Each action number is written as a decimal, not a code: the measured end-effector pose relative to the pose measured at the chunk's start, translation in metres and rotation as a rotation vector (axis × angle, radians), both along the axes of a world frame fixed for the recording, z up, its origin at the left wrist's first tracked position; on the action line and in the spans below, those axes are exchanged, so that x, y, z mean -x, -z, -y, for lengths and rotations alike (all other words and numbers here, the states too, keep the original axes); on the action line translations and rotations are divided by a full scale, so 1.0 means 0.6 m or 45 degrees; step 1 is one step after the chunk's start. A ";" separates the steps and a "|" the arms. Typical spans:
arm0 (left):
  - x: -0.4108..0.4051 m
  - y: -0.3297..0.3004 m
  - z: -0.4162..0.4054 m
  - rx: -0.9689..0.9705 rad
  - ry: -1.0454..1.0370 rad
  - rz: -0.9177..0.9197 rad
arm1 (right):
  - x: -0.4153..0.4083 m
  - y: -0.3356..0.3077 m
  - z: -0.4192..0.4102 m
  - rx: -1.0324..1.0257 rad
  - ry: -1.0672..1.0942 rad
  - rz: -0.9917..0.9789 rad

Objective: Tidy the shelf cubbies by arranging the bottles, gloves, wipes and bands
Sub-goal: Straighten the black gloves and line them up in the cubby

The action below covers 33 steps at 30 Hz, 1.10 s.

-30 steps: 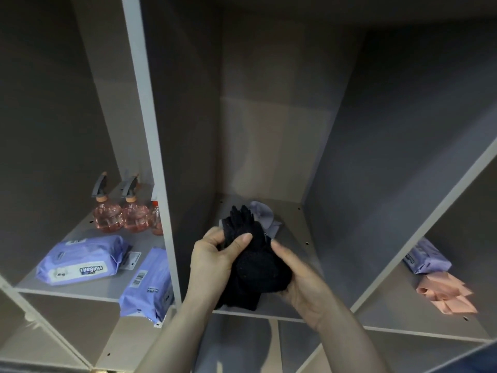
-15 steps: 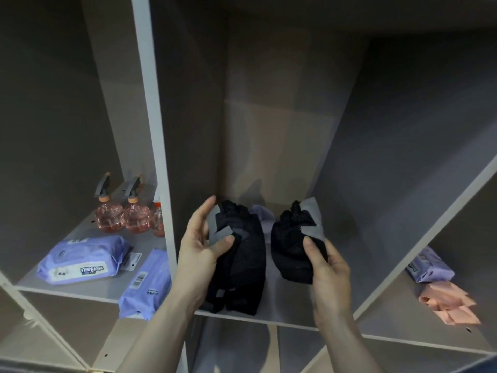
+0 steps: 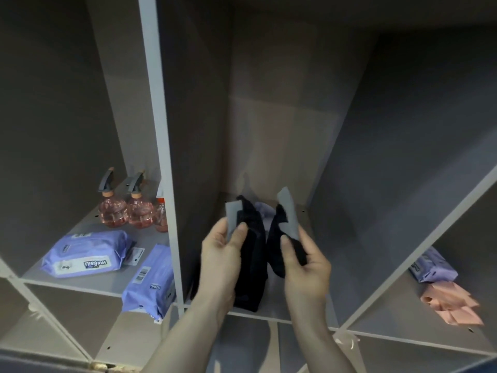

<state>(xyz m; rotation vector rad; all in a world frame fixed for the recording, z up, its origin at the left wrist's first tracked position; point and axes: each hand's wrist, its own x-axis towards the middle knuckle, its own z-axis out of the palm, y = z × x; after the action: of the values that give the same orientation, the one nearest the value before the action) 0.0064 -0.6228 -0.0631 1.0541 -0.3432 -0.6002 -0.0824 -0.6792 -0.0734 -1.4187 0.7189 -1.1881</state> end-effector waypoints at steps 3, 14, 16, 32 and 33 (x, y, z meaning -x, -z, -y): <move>0.018 0.003 0.014 0.017 0.142 -0.164 | -0.018 0.022 -0.017 0.269 -0.071 -0.281; 0.000 0.003 0.009 0.043 0.259 -0.439 | -0.009 0.046 -0.015 1.020 0.024 -0.819; 0.002 0.005 0.010 0.034 0.340 -0.453 | -0.007 0.043 -0.012 1.087 0.004 -0.938; 0.008 0.116 0.045 -0.339 0.389 -0.329 | 0.064 0.102 0.070 -0.737 -0.462 -0.371; 0.010 0.121 0.048 -0.368 0.386 -0.283 | 0.065 0.113 0.074 -0.700 -0.401 -0.402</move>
<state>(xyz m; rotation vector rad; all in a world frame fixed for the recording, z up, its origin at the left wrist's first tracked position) 0.0005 -0.6514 -0.1360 1.2071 -0.2258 -1.0538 -0.1214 -0.7236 -0.1414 -1.1971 0.9152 -0.4710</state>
